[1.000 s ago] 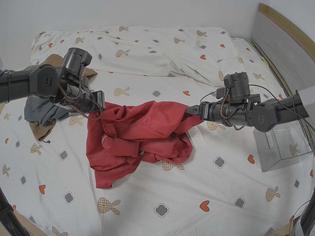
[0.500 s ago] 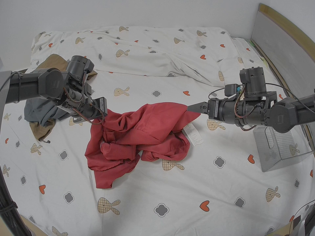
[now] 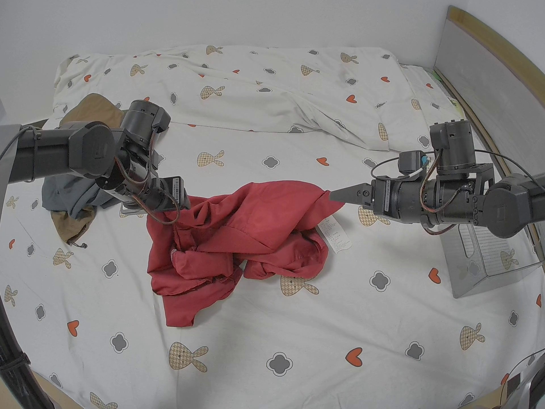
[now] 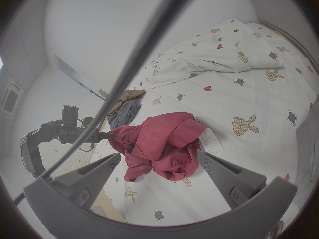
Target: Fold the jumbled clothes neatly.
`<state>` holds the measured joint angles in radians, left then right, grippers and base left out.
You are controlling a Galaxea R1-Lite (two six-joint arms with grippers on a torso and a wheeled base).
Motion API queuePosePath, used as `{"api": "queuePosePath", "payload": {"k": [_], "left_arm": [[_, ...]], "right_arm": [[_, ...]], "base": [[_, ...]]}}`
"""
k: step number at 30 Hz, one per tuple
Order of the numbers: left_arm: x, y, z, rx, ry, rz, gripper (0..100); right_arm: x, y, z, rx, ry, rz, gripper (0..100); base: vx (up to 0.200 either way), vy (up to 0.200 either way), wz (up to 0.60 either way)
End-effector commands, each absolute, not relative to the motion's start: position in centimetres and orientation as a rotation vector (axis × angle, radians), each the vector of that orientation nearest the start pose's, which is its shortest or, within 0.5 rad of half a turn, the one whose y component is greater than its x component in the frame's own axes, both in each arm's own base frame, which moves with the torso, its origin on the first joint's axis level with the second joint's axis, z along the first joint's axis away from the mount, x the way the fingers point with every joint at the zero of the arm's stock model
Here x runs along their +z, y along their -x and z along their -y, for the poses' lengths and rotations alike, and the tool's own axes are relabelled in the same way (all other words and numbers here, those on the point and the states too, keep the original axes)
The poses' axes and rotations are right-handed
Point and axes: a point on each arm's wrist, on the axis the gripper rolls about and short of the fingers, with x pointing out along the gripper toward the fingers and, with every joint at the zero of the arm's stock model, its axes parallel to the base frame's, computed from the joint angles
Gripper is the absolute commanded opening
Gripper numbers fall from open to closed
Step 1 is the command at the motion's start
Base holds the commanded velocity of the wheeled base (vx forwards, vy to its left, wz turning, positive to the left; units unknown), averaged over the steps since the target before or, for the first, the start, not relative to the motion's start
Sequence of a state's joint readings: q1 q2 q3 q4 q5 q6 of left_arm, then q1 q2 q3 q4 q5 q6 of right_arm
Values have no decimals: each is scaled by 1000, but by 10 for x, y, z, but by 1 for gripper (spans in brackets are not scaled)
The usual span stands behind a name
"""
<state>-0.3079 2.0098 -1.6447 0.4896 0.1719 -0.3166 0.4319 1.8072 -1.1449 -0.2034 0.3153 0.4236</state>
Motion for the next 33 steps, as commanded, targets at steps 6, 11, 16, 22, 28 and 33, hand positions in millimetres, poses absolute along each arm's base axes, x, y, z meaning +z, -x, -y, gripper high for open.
{"api": "queuePosePath", "payload": {"k": [6,11,16,22,28,33], "left_arm": [[248,-341,104,-57,149,-727,100],[276,-301,97,-235,214,-707,100],[266,-254,89,-552,306,-826,100],[234,-249,84,-598,184,-897,100],[239,-242,77,-578,175,-870,100],[246,-233,73,-576,178,-844,100]], "right_arm": [[192,-310,-149,668,-383,-656,100],[174,-322,-151,659,-406,-711,100],[144,-348,-155,618,-397,-766,100],[131,-368,-147,561,-368,-737,100],[110,-381,-128,546,-132,-661,100],[111,-381,-131,578,36,-606,100]], "base": [[0,0,0],[0,0,0],[0,0,0],[0,0,0],[0,0,0],[0,0,0]]}}
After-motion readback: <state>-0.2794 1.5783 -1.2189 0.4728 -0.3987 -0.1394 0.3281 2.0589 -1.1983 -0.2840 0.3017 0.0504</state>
